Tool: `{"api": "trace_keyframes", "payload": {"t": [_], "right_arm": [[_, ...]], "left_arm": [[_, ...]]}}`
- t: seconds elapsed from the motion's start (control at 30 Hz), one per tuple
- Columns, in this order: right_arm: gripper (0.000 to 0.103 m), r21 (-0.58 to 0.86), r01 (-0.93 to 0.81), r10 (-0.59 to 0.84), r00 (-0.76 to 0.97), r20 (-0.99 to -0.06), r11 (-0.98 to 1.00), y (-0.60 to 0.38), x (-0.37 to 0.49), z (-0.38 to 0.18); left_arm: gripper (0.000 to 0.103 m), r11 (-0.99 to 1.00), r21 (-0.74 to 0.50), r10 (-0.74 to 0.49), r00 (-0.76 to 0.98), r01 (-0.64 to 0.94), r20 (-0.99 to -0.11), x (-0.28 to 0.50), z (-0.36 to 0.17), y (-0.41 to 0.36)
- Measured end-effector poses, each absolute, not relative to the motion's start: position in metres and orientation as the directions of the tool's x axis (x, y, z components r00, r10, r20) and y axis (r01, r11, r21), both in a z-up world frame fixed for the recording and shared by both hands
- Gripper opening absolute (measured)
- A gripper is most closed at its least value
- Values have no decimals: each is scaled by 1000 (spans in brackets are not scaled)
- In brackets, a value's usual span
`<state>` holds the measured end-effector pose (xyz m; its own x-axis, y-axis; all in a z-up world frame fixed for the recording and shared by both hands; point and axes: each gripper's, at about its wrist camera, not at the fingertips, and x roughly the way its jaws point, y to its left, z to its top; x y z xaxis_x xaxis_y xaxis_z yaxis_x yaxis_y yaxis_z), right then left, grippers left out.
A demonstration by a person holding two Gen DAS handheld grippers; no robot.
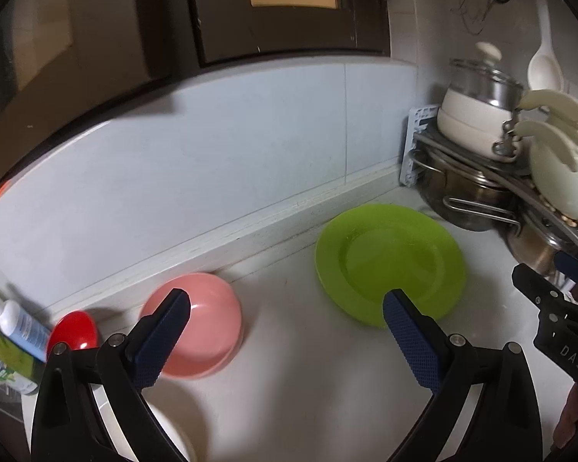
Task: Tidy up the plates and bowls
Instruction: 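Move both tools to the lime-green plate beside the pot rack, then close the left tool on the green plate rim while the right tool grips it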
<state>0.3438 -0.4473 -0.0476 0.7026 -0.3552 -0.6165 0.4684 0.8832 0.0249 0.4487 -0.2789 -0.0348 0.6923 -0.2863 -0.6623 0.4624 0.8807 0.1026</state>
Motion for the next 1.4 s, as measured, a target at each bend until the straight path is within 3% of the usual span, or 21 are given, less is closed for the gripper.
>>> {"api": "trace_keyframes", "payload": {"t": [0.57, 0.9, 1.4], "right_arm": [[76, 35, 497, -314, 599, -737, 867, -510, 435, -126], [75, 42, 511, -299, 566, -768, 859, -522, 455, -146], [55, 99, 506, -223, 536, -815, 857, -540, 473, -165]], "left_arm": [[95, 877, 109, -227, 603, 468, -765, 541, -116, -346], [82, 882, 37, -238, 511, 470, -826, 578, -152, -366], [56, 874, -38, -267, 413, 485, -870, 594, -162, -376]]}}
